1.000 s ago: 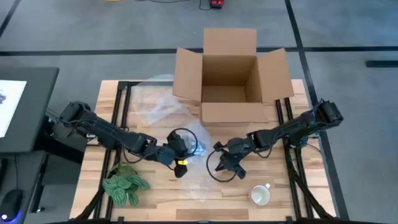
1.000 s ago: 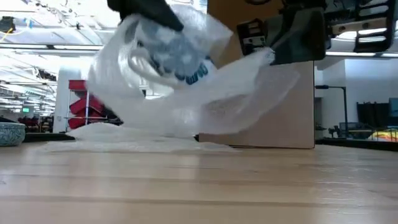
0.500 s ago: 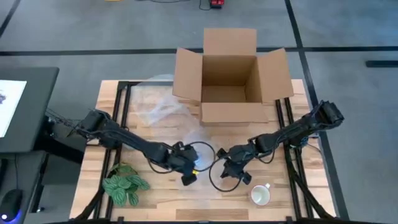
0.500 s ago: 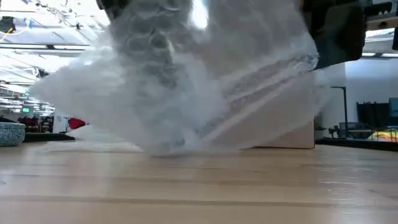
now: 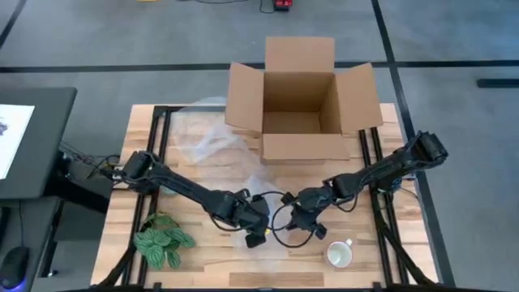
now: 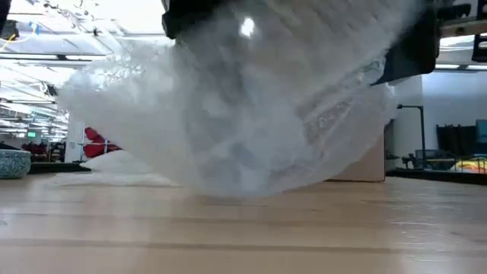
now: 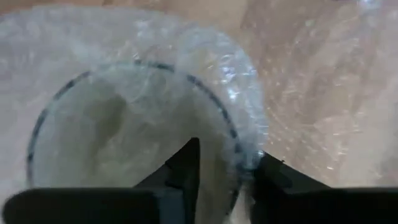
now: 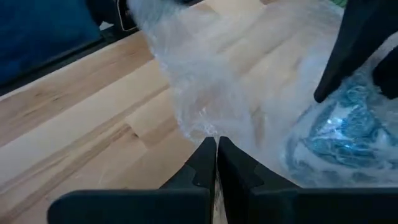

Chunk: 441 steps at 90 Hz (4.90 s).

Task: Wrap mug
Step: Wrap the white blue mug with bubble wrap

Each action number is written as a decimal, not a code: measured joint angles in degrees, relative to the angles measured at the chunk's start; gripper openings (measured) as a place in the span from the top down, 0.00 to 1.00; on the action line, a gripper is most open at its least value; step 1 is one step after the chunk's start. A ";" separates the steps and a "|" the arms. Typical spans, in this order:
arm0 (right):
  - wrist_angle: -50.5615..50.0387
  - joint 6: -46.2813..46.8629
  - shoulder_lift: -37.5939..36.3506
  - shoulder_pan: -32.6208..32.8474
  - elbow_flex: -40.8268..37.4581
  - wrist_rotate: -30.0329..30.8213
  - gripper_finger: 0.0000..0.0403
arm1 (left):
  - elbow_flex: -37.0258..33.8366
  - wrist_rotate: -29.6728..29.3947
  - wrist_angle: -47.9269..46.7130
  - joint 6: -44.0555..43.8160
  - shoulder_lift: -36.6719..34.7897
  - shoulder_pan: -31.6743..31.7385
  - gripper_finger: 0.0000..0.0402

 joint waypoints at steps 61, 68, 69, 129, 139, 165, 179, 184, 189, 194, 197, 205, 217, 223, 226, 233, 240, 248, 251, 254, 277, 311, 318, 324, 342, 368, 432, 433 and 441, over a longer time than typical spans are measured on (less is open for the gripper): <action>1.75 1.34 0.11 -1.75 0.00 -2.86 1.00 | 0.00 3.42 -2.80 -4.46 -1.68 0.20 0.64; 2.41 1.41 0.11 -1.76 0.00 -2.86 1.00 | 0.00 4.41 -2.77 -4.79 -1.68 0.18 0.64; 2.52 1.45 0.12 -1.77 0.00 -2.86 1.00 | 0.00 4.54 -2.77 -4.88 -1.68 0.18 0.64; 2.80 1.42 0.20 -1.76 0.00 -2.88 1.00 | -0.07 7.16 -12.74 -10.77 -4.72 -1.41 0.65; 2.75 1.42 0.20 -1.77 0.00 -2.87 1.00 | -0.07 6.13 -12.74 -11.69 -5.15 -1.77 0.65; 2.78 1.42 0.20 -1.75 0.00 -2.86 1.00 | -0.07 5.73 -11.73 -14.07 -5.25 -2.51 0.65; 2.83 1.40 0.33 -1.75 0.00 -2.86 1.00 | -0.07 3.08 -8.24 -12.19 -5.06 -2.49 0.65; 2.78 1.40 0.46 -1.75 0.00 -2.86 1.00 | -0.07 3.13 -6.30 -10.71 -4.83 -2.49 0.65; 2.73 1.42 0.48 -1.75 -0.02 -2.86 1.00 | -0.07 3.00 -5.41 -9.44 -4.79 -2.49 0.65; 2.84 1.40 0.46 -1.77 -0.02 -2.86 1.00 | -0.07 1.83 -4.52 -8.97 -4.79 -2.48 0.65; 2.82 1.41 0.47 -1.75 -0.02 -2.86 1.00 | -0.07 1.04 -4.00 -8.89 -4.79 -2.43 0.65; 2.82 1.42 0.48 -1.75 -0.02 -2.86 1.00 | -0.07 0.25 -3.77 -8.15 -4.79 -1.79 0.64; 2.80 1.42 0.48 -1.77 -0.02 -2.86 1.00 | -0.07 0.00 -3.58 -6.11 -4.79 -0.36 0.62; 2.82 1.42 0.48 -1.75 -0.02 -2.86 1.00 | -0.07 0.00 -3.28 -4.85 -4.79 0.45 0.61; 2.80 1.41 0.48 -1.75 -0.02 -2.86 1.00 | -0.07 0.00 -2.98 -4.08 -4.79 0.76 0.61; 2.80 1.42 0.48 -1.75 -0.02 -2.86 1.00 | -0.07 -0.01 -2.05 -1.75 -4.79 1.46 0.60; 2.78 1.40 0.48 -1.76 -0.02 -2.86 1.00 | -0.07 -0.02 -0.91 0.52 -4.79 1.97 0.60; 2.80 1.41 0.48 -1.85 -0.02 -2.82 1.00 | -0.07 0.01 0.73 2.14 -4.79 2.63 0.60; 2.78 1.41 0.48 -1.86 -0.02 -2.82 1.00 | -0.07 0.05 1.07 2.69 -4.79 2.79 0.60; 2.71 1.40 0.48 -1.86 -0.02 -2.82 1.00 | -0.07 0.20 1.30 3.36 -4.79 2.93 0.60; 2.55 1.60 0.48 -2.88 -0.02 -2.74 1.00 | -0.07 1.42 2.89 5.66 -4.80 3.04 0.60; 4.15 15.72 0.48 -8.19 -0.02 5.16 1.00 | 7.57 1.92 -3.71 6.93 -6.12 1.90 0.60; 4.11 18.72 0.48 -8.94 -0.02 5.22 1.00 | 9.58 1.75 -4.72 7.93 -6.14 1.52 0.60; 4.09 20.70 0.48 -9.42 -0.02 5.27 1.00 | 10.81 1.69 -5.55 8.13 -6.14 0.97 0.60; 3.78 28.21 0.48 -10.60 -0.02 5.27 1.00 | 11.26 1.85 -12.71 4.72 -6.23 -1.07 0.60; 3.75 32.44 0.48 -12.49 -0.02 6.25 1.00 | 11.26 2.77 -19.12 -2.57 -6.23 -7.12 0.63; 3.07 34.95 0.48 -12.71 -0.04 8.87 1.00 | 10.68 -15.97 10.30 -11.68 -3.05 -13.35 0.65; 3.06 34.95 0.48 -12.69 -0.04 8.87 1.00 | 10.67 -16.17 9.70 -12.10 -2.81 -13.29 0.65; 2.78 34.95 0.48 -12.63 -0.04 8.87 1.00 | 10.64 -16.62 4.62 -14.67 -0.92 -12.78 0.65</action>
